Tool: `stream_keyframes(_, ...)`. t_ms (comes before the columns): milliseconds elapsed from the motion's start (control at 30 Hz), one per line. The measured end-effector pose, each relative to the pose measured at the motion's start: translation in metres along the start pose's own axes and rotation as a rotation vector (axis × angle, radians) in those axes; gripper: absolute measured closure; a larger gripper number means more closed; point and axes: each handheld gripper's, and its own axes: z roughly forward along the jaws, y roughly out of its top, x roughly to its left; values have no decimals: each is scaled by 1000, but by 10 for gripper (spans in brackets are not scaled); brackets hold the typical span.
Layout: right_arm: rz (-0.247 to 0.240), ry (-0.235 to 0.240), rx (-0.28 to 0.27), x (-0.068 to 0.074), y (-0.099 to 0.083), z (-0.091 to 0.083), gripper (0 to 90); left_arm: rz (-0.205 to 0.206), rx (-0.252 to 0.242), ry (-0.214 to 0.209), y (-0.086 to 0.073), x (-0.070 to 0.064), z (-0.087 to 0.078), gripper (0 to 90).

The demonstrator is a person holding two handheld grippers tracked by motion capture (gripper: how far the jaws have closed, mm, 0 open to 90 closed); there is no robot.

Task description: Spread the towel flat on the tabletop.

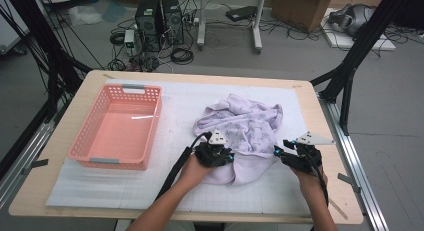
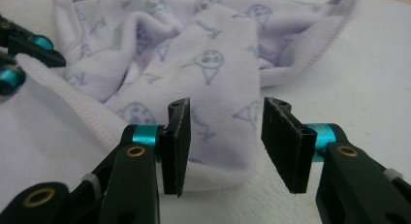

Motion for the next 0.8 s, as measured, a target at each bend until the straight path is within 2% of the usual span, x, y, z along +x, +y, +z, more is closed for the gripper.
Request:
stream_keyframes(100,-8,36,7,6,1,5,520,-27,-49,25,-3,9,-14,778)
stream_keyframes(200,-16,106,-2,14,3,10,469,-68,-85,45,-10,18,-27,782)
stream_keyframes(233,-23,178,-16,19,4,14,439,-80,-96,52,-12,21,-30,785)
stream_keyframes(267,-28,224,-17,23,4,17,438,-95,-104,56,-16,25,-35,786)
stream_keyframes(300,-44,278,2,29,5,22,443,-105,-105,58,-17,27,-38,786)
stream_keyframes(333,-77,294,27,35,4,27,478,-106,-109,67,-18,29,-41,786)
stream_keyframes(367,-102,294,52,39,4,30,549,-110,-115,77,-20,31,-44,787)
stream_keyframes(433,-170,270,133,46,2,38,768,-120,-123,89,-22,34,-48,791)
stream_keyframes(467,-178,257,155,46,1,39,819,-122,-126,108,-23,36,-51,801)
stream_keyframes(533,-172,250,150,41,0,35,839,-140,-130,121,-25,40,-55,804)
stream_keyframes(700,-162,130,118,13,-7,14,835,-153,-122,169,-29,44,-58,820)
stream_keyframes(800,-145,66,98,-6,-14,0,830,-161,-123,224,-30,46,-61,823)
